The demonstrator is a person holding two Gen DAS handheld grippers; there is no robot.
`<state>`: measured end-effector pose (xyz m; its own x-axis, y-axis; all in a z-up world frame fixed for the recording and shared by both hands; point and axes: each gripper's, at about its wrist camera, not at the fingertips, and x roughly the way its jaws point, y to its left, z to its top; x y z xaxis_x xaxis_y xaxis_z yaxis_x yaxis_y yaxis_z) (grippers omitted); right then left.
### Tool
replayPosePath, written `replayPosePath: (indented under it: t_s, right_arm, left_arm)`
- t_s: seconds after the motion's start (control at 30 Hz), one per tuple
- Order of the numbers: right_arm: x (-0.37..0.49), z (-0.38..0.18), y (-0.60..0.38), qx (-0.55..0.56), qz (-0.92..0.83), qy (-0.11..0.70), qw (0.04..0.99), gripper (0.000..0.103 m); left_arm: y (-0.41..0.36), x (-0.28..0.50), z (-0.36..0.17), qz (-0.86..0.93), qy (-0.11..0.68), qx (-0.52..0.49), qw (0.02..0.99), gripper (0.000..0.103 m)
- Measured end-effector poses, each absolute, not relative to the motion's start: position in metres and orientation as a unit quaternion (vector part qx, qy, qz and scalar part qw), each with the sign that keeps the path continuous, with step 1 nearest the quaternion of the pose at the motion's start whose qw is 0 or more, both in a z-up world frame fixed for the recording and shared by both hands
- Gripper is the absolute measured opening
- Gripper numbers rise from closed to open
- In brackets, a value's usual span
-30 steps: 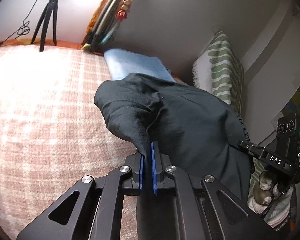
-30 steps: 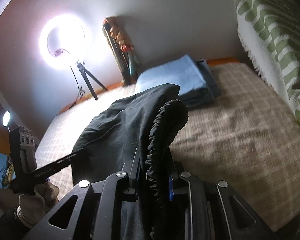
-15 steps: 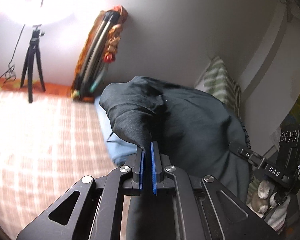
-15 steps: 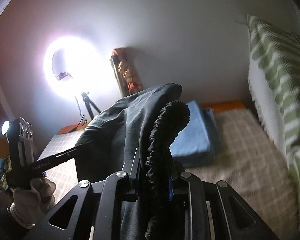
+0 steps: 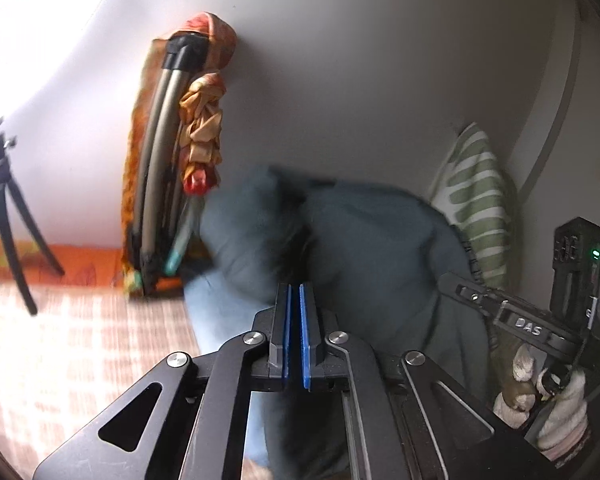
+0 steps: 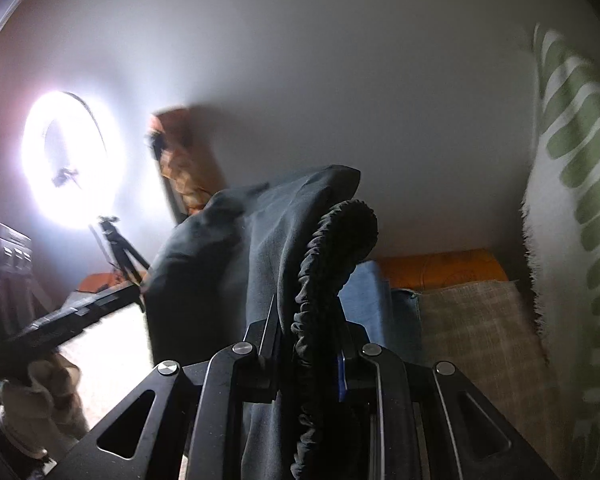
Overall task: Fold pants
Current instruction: 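Lay the folded trousers onto the light-blue towel and open both grippers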
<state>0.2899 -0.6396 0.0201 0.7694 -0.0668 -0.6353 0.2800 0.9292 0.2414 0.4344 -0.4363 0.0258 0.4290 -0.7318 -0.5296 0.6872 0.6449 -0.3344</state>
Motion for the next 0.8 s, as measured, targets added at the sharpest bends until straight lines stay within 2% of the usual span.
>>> replayPosePath:
  t_s: [0.2,0.4,0.43,0.47,0.5,0.57,0.63,0.7,0.73,0.77,0.8]
  right_arm:
    - [0.329,-0.043,-0.677,0.166,-0.102,0.374,0.907,0.019]
    - [0.327,-0.069,-0.716,0.201,-0.105,0.394,0.891,0.023]
    - [0.326,-0.073,-0.719,0.197,-0.116,0.401,0.887,0.029]
    - [0.327,-0.074,-0.719,0.191,-0.127,0.407,0.884,0.041]
    - [0.327,-0.075,-0.72,0.186,-0.136,0.412,0.882,0.045]
    - [0.323,-0.074,-0.721,0.179,-0.147,0.412,0.881,0.049]
    - [0.316,-0.069,-0.721,0.167,-0.164,0.41,0.881,0.06]
    - [0.311,-0.064,-0.716,0.158,-0.175,0.407,0.883,0.067]
    - [0.31,-0.06,-0.715,0.154,-0.178,0.404,0.884,0.07]
    - [0.307,-0.057,-0.712,0.148,-0.181,0.402,0.885,0.073]
    - [0.306,-0.053,-0.709,0.142,-0.186,0.4,0.886,0.074]
  left_arm:
    - [-0.454,0.458,-0.006,-0.395,0.344,-0.006,0.852,0.002]
    - [-0.454,0.468,-0.033,-0.387,0.376,-0.002,0.842,0.002]
    - [-0.453,0.471,-0.038,-0.384,0.386,-0.006,0.839,0.002]
    - [-0.452,0.471,-0.04,-0.381,0.389,-0.007,0.839,0.003]
    - [-0.451,0.472,-0.042,-0.38,0.391,-0.009,0.838,0.003]
    - [-0.45,0.471,-0.045,-0.381,0.4,-0.011,0.834,0.01]
    - [-0.449,0.468,-0.046,-0.382,0.406,-0.005,0.83,0.013]
    - [-0.447,0.466,-0.044,-0.382,0.409,-0.006,0.828,0.016]
    - [-0.445,0.465,-0.041,-0.382,0.414,-0.007,0.826,0.029]
    - [-0.444,0.465,-0.04,-0.381,0.415,-0.007,0.826,0.047]
    - [-0.441,0.463,-0.036,-0.379,0.413,-0.009,0.828,0.051]
